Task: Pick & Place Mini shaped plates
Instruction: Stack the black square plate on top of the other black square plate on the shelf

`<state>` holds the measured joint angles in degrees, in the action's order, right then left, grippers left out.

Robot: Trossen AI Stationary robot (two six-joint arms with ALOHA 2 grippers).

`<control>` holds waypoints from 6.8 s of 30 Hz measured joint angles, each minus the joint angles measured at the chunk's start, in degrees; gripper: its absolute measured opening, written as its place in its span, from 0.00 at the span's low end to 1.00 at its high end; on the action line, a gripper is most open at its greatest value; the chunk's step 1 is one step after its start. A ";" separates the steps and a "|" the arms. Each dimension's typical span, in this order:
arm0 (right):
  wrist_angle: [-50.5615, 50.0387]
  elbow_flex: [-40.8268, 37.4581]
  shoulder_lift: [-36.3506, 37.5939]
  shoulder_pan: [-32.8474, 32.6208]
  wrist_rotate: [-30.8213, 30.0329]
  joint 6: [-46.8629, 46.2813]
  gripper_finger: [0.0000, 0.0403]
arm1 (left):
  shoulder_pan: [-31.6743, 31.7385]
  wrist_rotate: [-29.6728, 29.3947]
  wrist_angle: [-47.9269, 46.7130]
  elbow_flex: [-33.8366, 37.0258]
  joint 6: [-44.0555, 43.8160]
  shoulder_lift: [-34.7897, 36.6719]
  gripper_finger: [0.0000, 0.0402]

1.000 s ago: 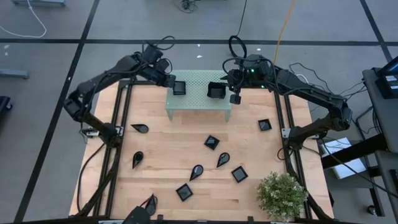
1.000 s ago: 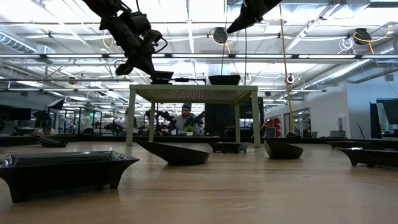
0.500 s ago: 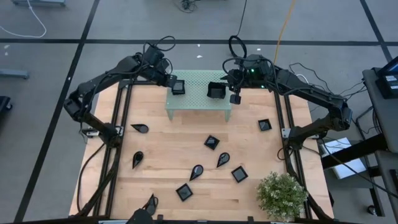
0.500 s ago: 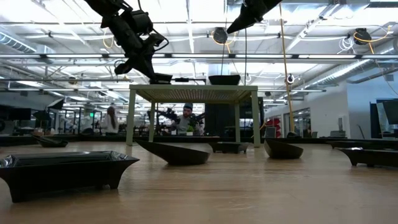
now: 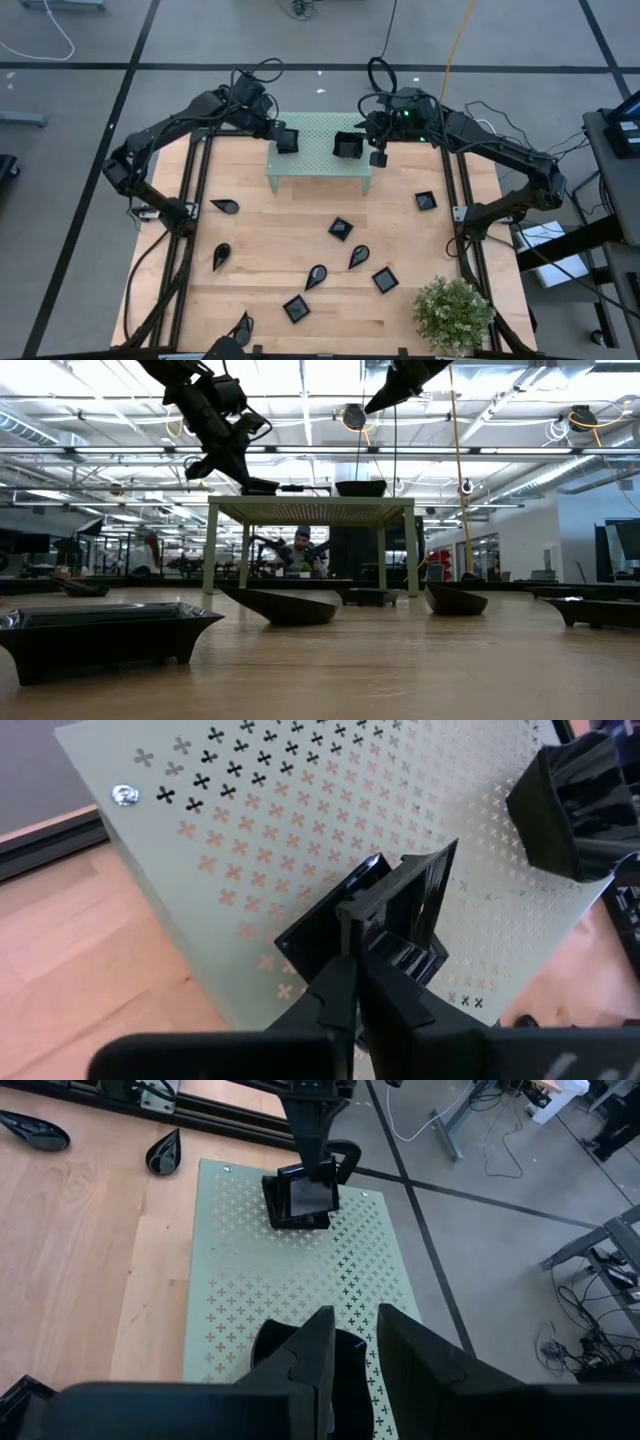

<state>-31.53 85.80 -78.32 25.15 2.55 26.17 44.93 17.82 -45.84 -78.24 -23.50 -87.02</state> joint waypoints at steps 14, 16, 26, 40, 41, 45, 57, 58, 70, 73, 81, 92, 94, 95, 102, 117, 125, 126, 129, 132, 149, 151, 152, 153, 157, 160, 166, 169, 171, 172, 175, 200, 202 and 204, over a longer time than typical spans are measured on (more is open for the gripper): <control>-0.04 0.00 0.00 0.01 0.00 0.00 0.16 | -1.89 4.09 1.49 0.00 -0.97 0.00 0.04; -0.07 0.00 0.00 0.00 0.00 0.00 0.16 | -2.38 2.80 0.81 0.00 -0.80 0.00 0.05; -0.09 0.00 0.00 0.00 0.01 0.29 0.16 | -2.47 0.11 0.94 0.00 -1.26 0.00 0.02; -0.50 0.00 0.00 0.02 0.02 0.42 0.16 | -5.52 9.54 0.88 -0.06 10.07 1.11 0.18; -0.50 0.00 0.00 0.02 0.02 0.42 0.16 | -6.47 9.37 0.92 -0.07 12.87 1.06 0.20; -0.47 0.00 0.00 0.01 0.02 0.42 0.16 | -10.02 7.84 0.96 -0.04 22.39 0.96 0.28; -0.44 0.00 0.00 0.00 0.02 0.17 0.16 | -19.37 -13.80 0.87 -0.04 51.60 1.26 0.37; -0.44 0.00 0.00 0.00 0.02 0.14 0.16 | -19.62 -15.70 0.86 -0.04 52.79 1.19 0.37; -0.42 0.00 0.00 0.00 0.02 0.02 0.16 | -19.93 -19.93 0.55 0.02 55.69 0.81 0.32; -0.42 0.00 0.00 0.00 0.02 0.00 0.16 | -19.91 -19.93 0.55 0.02 55.77 0.81 0.32; -0.39 0.00 -0.02 0.00 0.02 0.00 0.16 | -19.92 -19.93 1.08 0.25 56.01 0.81 0.32; -0.20 0.00 0.00 0.00 0.02 -0.02 0.16 | -20.80 -23.50 3.42 2.40 59.79 0.79 0.32; 0.21 0.00 0.00 0.00 0.02 0.00 0.16 | -20.81 -23.53 3.91 2.40 59.83 0.79 0.32; 0.20 0.00 -0.01 0.00 0.02 0.00 0.16 | -20.78 -23.50 3.84 2.40 59.83 0.79 0.32; 0.11 0.00 -0.02 0.00 0.02 -0.02 0.16 | -20.59 -23.43 3.80 2.44 60.51 -0.16 0.32; 0.02 0.00 -0.02 0.00 0.04 -2.53 0.16 | -21.07 -25.66 5.36 2.45 63.07 -2.75 0.10; 0.02 0.00 -0.02 0.00 0.05 -2.56 0.16 | -21.57 -26.12 5.32 2.11 63.56 -2.60 0.02; 0.02 0.00 -0.02 -0.01 0.06 -2.56 0.16 | -21.76 -26.10 5.40 1.83 63.71 -2.60 0.01; 0.02 0.00 -0.02 0.00 0.05 -2.56 0.16 | -21.86 -25.92 5.34 0.42 63.64 -2.60 0.02; 0.02 0.00 -0.02 -0.01 0.05 -2.56 0.16 | -21.81 -25.87 5.21 -1.11 63.47 -2.35 0.01; -0.46 0.00 -0.02 0.00 0.04 -2.55 0.16 | -19.84 -34.52 -1.03 -6.58 52.26 -2.19 0.01; -0.46 0.00 -0.02 0.00 0.04 -1.77 0.16 | -19.82 -35.18 -0.62 -6.41 51.05 -2.19 0.01; -0.46 0.00 -0.02 0.00 0.04 -1.26 0.16 | -19.87 -35.40 -0.75 -6.36 50.08 -2.19 0.01; -0.46 0.00 -0.02 -0.02 0.07 -0.84 0.16 | -19.87 -35.50 -1.01 -6.33 48.90 -2.19 0.01; -0.46 0.00 -0.02 0.00 0.07 -0.11 0.16 | -19.87 -35.94 -1.62 -6.29 45.79 -2.19 0.01; -0.46 0.00 -0.01 0.00 0.07 0.00 0.16 | -20.03 -35.96 -2.39 -6.29 44.14 -2.19 0.01; -0.45 0.00 -0.02 0.00 0.07 0.02 0.16 | -19.96 -36.04 -2.48 -6.27 41.46 -2.19 0.01; -0.44 0.00 -0.02 0.00 0.07 0.02 0.16 | -20.02 -36.02 -3.00 -6.25 40.87 -2.19 0.01; -0.46 0.00 -0.02 0.00 0.07 0.02 0.16 | -19.99 -36.00 -3.51 -6.23 39.98 -2.19 0.01; -0.45 0.00 -0.02 0.00 0.07 0.02 0.16 | -19.98 -36.00 -3.88 -6.23 39.32 -2.19 0.01; -0.46 0.00 -0.02 0.00 0.07 0.02 0.16 | -19.98 -36.00 -4.00 -5.83 38.48 -2.19 0.02; -0.44 0.00 -0.02 0.00 0.07 0.02 0.16 | -20.39 -35.22 -3.13 -2.99 36.48 -2.27 0.20; -0.44 0.00 -0.02 0.00 0.07 0.02 0.16 | -20.75 -34.49 -3.13 -2.99 36.47 -2.27 0.25; -0.44 0.00 -0.02 0.00 0.07 0.02 0.16 | -21.37 -34.34 -4.13 -3.64 36.48 -2.27 0.28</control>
<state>-31.97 85.80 -78.34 25.15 2.61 26.20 23.56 -16.52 -49.97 -81.88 12.99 -89.30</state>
